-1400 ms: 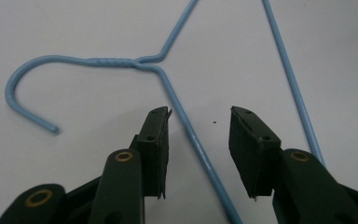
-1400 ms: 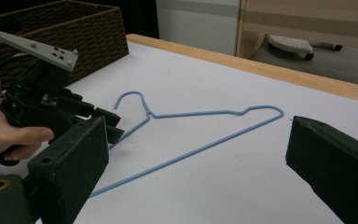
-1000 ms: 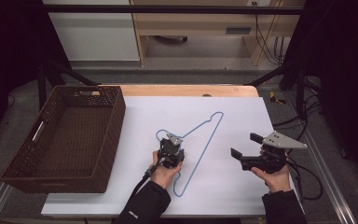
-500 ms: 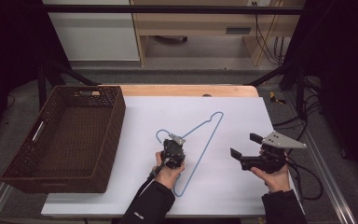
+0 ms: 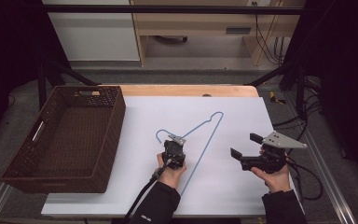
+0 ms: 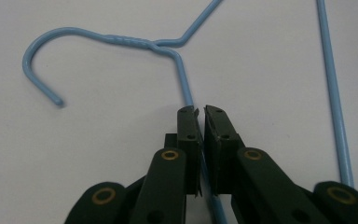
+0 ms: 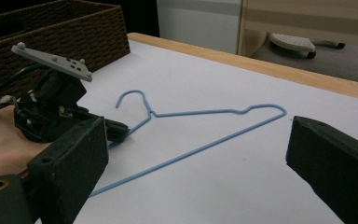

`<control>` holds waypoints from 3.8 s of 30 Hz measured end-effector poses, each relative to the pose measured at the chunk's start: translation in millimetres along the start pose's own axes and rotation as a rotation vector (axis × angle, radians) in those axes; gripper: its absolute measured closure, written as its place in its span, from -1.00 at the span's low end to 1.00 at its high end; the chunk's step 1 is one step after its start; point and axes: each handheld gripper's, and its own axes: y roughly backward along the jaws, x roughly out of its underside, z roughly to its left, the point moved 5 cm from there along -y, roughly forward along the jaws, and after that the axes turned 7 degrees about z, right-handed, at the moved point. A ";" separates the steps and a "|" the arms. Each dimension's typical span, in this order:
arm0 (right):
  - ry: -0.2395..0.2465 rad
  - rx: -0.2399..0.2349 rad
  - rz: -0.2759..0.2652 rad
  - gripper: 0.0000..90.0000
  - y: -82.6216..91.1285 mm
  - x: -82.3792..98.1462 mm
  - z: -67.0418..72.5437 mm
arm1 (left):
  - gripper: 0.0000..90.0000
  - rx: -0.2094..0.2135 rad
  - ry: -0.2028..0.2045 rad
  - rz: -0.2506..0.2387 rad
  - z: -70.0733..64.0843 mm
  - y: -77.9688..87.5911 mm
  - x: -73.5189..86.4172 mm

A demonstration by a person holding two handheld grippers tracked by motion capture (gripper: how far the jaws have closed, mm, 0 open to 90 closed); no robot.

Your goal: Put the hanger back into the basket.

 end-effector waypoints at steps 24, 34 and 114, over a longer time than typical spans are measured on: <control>0.004 -0.008 0.006 -0.87 -2.3 0.1 1.9 | 0.94 0.031 0.045 -0.071 0.0 4.9 1.2; 0.009 -0.020 0.019 -0.85 -9.2 0.8 4.0 | 0.94 0.045 0.016 -0.158 -3.7 20.1 0.7; 0.074 -0.156 0.242 0.85 -190.7 -35.0 48.4 | 0.94 0.052 -0.087 -0.258 -12.1 44.7 10.4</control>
